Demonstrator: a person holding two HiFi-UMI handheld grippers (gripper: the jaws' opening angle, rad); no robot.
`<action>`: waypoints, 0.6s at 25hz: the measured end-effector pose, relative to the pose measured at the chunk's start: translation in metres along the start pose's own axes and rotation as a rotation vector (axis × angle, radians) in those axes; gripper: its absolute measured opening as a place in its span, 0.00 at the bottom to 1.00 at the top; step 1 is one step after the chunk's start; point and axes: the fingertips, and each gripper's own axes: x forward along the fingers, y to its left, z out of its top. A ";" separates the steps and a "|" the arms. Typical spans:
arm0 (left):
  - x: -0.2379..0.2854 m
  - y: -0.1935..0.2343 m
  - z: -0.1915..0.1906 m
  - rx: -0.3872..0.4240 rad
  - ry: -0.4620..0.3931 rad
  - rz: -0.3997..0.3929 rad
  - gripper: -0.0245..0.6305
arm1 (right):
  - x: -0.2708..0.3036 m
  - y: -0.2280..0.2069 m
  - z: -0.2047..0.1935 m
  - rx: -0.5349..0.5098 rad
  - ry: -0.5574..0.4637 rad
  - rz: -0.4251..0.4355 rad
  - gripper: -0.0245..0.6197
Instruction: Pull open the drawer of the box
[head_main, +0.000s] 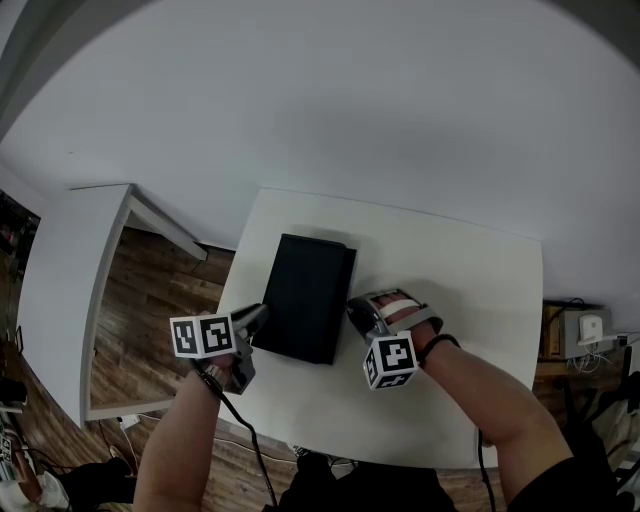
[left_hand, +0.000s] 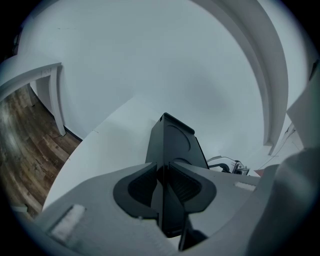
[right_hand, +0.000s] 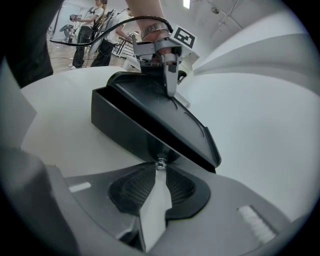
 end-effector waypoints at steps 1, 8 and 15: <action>0.000 0.000 0.000 0.000 0.000 0.000 0.17 | -0.002 0.000 -0.002 0.001 0.002 -0.002 0.15; -0.001 0.000 0.000 0.004 -0.001 0.001 0.17 | -0.014 0.003 -0.015 0.004 0.010 -0.015 0.15; 0.000 0.000 0.001 -0.001 -0.006 -0.001 0.17 | -0.024 0.005 -0.029 0.005 0.020 -0.028 0.15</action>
